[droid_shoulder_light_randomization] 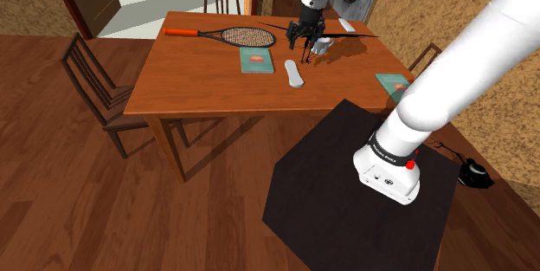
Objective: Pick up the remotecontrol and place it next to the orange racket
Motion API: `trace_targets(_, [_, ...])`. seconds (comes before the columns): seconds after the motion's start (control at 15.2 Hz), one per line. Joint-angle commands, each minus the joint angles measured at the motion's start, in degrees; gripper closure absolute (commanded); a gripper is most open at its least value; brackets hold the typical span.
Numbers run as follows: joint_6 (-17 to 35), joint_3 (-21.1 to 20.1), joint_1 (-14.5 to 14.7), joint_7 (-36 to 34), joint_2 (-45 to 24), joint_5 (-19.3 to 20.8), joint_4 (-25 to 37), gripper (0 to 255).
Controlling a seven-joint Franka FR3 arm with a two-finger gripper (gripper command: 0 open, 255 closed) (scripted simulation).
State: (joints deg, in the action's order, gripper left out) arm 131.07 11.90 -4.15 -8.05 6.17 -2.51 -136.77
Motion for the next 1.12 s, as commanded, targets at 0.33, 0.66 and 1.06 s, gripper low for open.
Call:
trace_targets(0.33, [8.1,1.5,-1.7,2.1,-15.3,-4.1,6.4,0])
trace_targets(0.66, [12.0,1.5,-4.0,3.7,-26.1,-7.6,12.6,0])
trace_targets(1.06, [15.0,0.6,-6.3,4.8,-35.0,-10.2,18.1,0])
